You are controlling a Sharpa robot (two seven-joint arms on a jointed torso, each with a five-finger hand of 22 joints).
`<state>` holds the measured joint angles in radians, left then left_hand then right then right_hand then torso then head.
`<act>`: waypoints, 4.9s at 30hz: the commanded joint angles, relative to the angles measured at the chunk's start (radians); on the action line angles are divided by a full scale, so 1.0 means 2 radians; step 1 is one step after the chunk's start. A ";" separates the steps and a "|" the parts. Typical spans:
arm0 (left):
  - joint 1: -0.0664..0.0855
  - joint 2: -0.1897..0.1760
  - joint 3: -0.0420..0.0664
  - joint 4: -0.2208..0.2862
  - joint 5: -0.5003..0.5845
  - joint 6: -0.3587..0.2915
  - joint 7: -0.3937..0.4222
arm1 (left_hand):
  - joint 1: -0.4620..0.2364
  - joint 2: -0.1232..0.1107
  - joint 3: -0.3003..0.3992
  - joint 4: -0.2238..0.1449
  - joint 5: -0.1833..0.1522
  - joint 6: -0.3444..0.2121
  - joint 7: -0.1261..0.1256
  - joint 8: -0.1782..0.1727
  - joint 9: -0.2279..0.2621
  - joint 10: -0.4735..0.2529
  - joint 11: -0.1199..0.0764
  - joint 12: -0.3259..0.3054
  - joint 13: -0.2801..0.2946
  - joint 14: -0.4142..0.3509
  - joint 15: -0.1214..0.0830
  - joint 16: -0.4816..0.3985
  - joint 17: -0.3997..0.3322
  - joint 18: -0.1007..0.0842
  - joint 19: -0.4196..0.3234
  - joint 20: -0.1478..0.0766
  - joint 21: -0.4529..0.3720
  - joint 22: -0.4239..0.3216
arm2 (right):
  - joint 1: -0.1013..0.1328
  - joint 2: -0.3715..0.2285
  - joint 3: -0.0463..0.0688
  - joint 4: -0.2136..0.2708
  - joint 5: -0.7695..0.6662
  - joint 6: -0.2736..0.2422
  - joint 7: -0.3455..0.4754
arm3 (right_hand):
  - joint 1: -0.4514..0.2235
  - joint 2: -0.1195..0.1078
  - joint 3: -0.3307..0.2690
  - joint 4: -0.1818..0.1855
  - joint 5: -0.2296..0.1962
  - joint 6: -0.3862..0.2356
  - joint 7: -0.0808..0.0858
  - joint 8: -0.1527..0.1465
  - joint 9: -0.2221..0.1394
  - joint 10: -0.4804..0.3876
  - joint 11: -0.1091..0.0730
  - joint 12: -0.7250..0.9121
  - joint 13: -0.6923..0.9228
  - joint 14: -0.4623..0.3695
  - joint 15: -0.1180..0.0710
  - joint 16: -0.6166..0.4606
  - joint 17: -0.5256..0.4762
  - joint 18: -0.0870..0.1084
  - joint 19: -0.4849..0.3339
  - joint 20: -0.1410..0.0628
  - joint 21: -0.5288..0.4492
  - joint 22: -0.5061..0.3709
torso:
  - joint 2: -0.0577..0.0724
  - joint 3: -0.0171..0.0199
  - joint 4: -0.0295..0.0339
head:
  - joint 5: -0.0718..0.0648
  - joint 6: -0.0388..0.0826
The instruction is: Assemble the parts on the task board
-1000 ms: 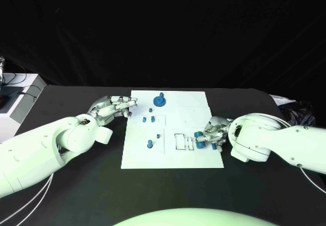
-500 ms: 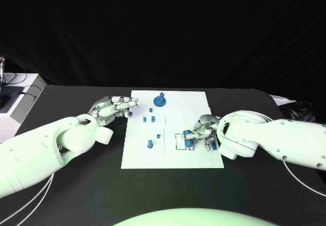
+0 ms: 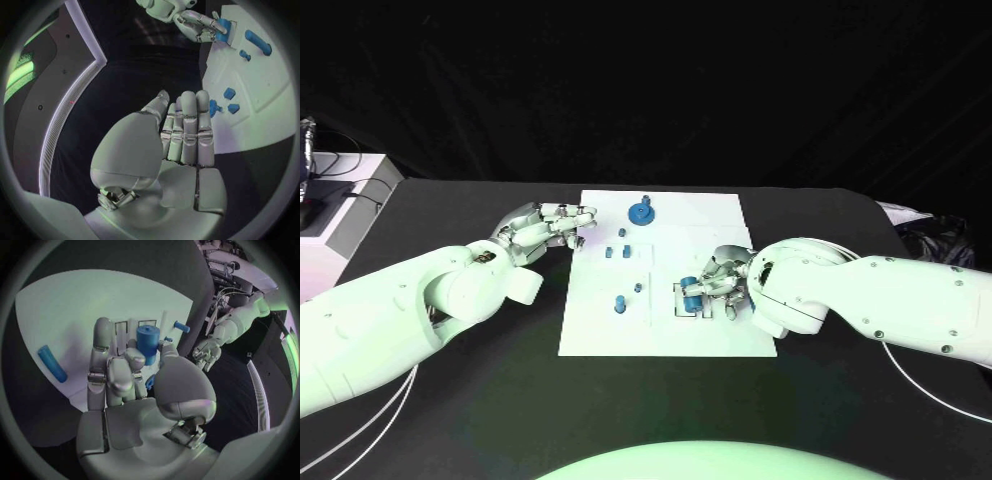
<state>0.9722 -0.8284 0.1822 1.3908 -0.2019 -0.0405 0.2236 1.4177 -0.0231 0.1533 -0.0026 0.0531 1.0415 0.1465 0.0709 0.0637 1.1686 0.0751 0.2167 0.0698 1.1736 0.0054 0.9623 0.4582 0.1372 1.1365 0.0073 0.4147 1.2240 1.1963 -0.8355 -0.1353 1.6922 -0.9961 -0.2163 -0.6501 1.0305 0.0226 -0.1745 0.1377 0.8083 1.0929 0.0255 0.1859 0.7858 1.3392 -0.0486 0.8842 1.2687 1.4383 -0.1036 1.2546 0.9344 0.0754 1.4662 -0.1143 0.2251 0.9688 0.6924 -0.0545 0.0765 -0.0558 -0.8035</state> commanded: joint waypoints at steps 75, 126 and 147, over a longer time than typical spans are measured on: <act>0.000 -0.003 0.000 0.000 0.003 0.014 -0.006 | -0.009 0.001 -0.003 0.010 0.001 -0.006 0.002 -0.001 0.001 -0.004 0.002 0.002 0.000 0.000 0.001 -0.003 -0.001 -0.005 0.006 0.001 -0.008 0.001 | -0.008 -0.007 -0.002 0.015 -0.032 -0.015 0.019 | -0.024 -0.065 0.030 0.073 -0.249 0.000 0.007 -0.003 -0.015 -0.014 0.006 -0.016 -0.025 -0.001 0.003 -0.014 -0.012 0.005 0.016 0.003 -0.011 0.016 | 0.000 0.0002 -0.0001 | 0.007 -0.004; -0.005 -0.008 0.000 0.002 0.003 0.018 -0.010 | -0.008 0.001 -0.003 0.010 0.001 -0.007 0.002 0.000 0.001 -0.004 0.002 0.003 0.000 0.000 0.001 -0.003 -0.001 -0.005 0.006 0.002 -0.009 0.001 | -0.019 -0.054 0.000 0.055 -0.049 -0.036 0.085 | 0.065 0.012 0.122 -0.096 -0.261 0.029 -0.012 0.009 -0.005 0.014 -0.009 0.008 -0.005 0.001 -0.008 -0.006 0.001 -0.003 0.017 -0.008 -0.003 0.031 | 0.000 0.0001 0.0004 | 0.011 -0.004; -0.006 -0.009 0.000 0.003 0.003 0.025 -0.016 | -0.007 0.002 -0.003 0.010 0.001 -0.007 0.002 0.000 0.001 -0.004 0.002 0.003 0.000 0.000 0.001 -0.004 -0.001 -0.005 0.007 0.001 -0.011 0.002 | -0.028 -0.039 0.000 0.038 -0.050 0.015 0.069 | 0.070 -0.005 0.118 -0.100 -0.273 0.033 -0.012 0.007 -0.007 0.013 -0.008 0.005 -0.003 0.001 -0.007 -0.007 0.000 -0.004 0.016 -0.008 -0.005 0.032 | 0.000 0.0001 0.0003 | 0.011 -0.007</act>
<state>0.9614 -0.8468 0.1819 1.3937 -0.2012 -0.0135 0.1911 1.4098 -0.0231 0.1450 0.0140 0.0531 1.0345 0.1534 0.0709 0.0641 1.1651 0.0786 0.2167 0.0698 1.1737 0.0054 0.9583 0.4566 0.1371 1.1439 0.0072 0.3978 1.2261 1.1417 -0.9164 -0.1355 1.7691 -1.0838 -0.2320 -0.5015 1.1701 0.0246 0.0652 -0.0611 0.2670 1.1525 0.0016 0.2013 0.7733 1.3627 -0.0648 0.8949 1.2623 1.4419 -0.1145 1.2413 0.9355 0.0689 1.4662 -0.1216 0.2135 1.0325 0.6924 -0.0545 0.0766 -0.0329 -0.8162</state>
